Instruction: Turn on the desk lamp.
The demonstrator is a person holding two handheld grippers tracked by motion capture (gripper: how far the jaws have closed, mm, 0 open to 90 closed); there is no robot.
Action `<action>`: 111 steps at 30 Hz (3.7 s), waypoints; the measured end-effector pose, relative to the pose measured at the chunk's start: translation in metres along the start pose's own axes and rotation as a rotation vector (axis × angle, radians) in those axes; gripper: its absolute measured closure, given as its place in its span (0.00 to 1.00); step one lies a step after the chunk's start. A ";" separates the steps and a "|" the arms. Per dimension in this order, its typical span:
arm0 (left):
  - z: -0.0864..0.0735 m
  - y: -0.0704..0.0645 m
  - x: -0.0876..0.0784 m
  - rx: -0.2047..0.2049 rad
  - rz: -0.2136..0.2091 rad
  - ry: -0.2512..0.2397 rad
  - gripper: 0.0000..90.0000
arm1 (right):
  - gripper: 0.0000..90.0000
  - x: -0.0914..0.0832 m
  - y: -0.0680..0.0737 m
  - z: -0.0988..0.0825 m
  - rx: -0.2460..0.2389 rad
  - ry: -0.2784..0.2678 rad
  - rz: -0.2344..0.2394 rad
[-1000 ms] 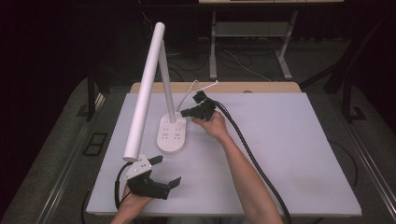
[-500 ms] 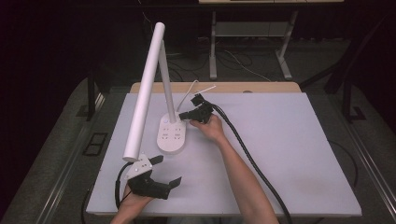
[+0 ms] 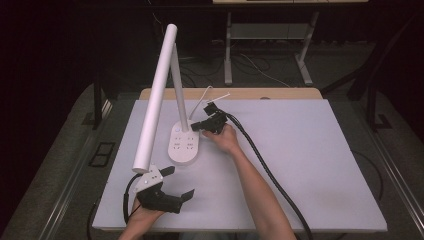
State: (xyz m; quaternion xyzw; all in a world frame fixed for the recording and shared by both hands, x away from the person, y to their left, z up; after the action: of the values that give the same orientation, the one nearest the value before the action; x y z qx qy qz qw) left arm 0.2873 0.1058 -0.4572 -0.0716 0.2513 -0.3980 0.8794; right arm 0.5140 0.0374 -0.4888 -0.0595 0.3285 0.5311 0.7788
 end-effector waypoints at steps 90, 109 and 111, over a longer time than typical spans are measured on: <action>-0.003 -0.004 0.006 0.011 -0.012 0.024 0.00 | 0.00 -0.248 0.066 -0.107 -0.050 -0.123 -0.205; -0.004 -0.004 0.007 0.016 -0.011 0.034 0.00 | 0.00 -0.260 0.080 -0.191 0.034 -0.113 -0.263; -0.005 -0.004 0.007 0.013 -0.012 0.036 0.00 | 0.00 -0.261 0.082 -0.196 0.030 -0.101 -0.271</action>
State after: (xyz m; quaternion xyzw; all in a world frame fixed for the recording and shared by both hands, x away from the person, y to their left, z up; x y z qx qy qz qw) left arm 0.2864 0.0979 -0.4626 -0.0601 0.2638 -0.4062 0.8728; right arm 0.2977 -0.2196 -0.4701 -0.0650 0.2857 0.4185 0.8597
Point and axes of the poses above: each handheld gripper's, and its own axes: x roughly forward along the jaws, z roughly out of its top, y roughly to its left, the point moved 9 cm from there along x, roughly forward along the jaws, and after that the axes turned 13 degrees about -x, right-handed, at the moved point
